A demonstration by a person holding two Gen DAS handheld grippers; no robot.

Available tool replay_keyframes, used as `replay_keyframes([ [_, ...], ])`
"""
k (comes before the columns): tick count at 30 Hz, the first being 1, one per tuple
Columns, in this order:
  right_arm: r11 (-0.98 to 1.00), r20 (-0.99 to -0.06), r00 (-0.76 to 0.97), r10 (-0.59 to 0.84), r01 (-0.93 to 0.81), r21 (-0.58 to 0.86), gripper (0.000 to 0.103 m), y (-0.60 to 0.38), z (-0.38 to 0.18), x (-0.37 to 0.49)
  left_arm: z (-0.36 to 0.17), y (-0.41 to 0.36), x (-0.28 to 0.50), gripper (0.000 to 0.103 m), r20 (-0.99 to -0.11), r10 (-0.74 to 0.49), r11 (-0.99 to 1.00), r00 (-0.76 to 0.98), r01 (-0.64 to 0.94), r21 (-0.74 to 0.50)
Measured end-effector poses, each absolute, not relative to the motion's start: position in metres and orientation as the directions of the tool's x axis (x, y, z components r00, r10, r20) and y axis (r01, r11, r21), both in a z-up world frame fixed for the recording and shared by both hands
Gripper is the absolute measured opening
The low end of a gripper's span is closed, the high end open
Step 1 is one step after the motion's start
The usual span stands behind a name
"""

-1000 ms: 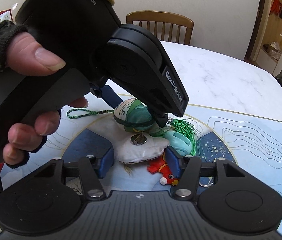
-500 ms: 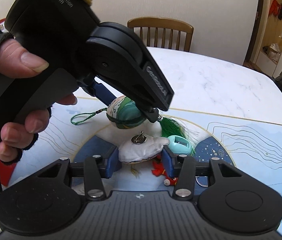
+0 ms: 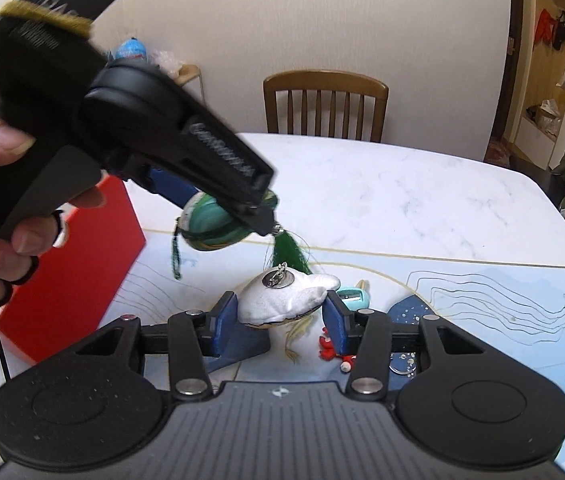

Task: Organize objects
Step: 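Close the left tool on the green face-print plush while the right grasps the white plush keychain, then lift and carry both plush keychains over the cardboard box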

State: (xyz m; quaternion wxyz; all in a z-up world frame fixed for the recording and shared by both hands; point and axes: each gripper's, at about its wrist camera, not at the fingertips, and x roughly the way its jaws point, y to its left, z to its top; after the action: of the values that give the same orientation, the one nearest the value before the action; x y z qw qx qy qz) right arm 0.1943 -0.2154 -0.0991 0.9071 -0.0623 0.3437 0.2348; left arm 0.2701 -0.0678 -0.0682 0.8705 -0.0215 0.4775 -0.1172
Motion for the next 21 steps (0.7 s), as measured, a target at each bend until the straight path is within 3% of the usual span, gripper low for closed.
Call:
replay_keyframes([
  [21, 0.810, -0.579, 0.628, 0.519, -0.578, 0.099, 0.046, -0.186, -0.023, 0.146, 0.006, 0.035, 0.183, 0.059, -0.775, -0.160, 0.987, 0.611, 0.109, -0.118],
])
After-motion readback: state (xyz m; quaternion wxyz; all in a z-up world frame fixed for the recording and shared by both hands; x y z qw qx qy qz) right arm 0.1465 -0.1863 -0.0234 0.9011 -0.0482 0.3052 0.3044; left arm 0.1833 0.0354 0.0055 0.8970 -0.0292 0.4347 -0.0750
